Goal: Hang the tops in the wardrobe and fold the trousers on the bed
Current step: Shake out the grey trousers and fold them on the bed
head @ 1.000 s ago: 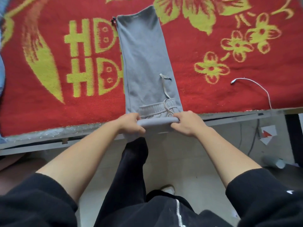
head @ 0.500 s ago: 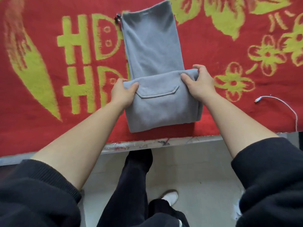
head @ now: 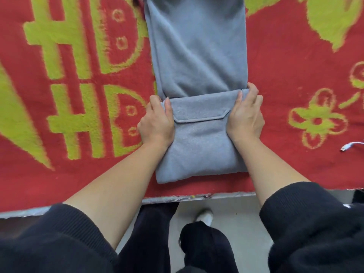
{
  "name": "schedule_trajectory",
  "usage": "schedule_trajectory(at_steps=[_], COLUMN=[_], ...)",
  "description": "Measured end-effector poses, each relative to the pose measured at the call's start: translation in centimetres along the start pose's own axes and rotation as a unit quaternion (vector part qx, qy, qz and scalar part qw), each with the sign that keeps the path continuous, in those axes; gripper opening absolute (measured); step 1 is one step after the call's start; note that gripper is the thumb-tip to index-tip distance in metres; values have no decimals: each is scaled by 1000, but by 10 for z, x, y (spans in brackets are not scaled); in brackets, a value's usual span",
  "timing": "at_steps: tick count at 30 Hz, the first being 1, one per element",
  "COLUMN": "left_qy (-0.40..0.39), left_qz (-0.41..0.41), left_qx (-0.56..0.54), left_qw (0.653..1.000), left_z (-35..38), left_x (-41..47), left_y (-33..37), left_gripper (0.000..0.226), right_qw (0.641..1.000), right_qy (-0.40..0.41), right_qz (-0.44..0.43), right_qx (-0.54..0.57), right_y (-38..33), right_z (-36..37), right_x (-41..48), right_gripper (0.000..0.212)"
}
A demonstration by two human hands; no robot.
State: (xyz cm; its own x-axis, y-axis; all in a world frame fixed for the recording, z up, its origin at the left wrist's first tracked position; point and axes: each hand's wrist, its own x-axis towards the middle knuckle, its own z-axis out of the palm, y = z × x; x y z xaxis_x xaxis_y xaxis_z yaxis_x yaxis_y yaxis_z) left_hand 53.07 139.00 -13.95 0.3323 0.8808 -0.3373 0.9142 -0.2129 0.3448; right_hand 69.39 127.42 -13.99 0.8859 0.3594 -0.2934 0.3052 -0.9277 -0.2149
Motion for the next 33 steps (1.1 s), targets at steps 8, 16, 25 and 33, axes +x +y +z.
schedule_trajectory(at_steps=[8,16,25,33], left_qy=[-51,-70,67,-184], left_qz=[-11,-44,57,208], left_qx=[-8,4,93,-49], left_qw=[999,997,992,959], left_z=[-14,-21,-26,-23], left_x=[7,0,-1,-12], left_y=[2,4,25,56], left_gripper=[37,44,32,61], right_qw=[996,874,838,863], right_qy=[30,-6,-87,-68], right_qz=[-81,-481,-506,-489], right_qx=[-13,-68,-185,-112], right_y=[2,40,65,60], right_z=[-16,-20,13,-11], right_x=[-8,-118,-111,-116], right_gripper=[54,70,109,60])
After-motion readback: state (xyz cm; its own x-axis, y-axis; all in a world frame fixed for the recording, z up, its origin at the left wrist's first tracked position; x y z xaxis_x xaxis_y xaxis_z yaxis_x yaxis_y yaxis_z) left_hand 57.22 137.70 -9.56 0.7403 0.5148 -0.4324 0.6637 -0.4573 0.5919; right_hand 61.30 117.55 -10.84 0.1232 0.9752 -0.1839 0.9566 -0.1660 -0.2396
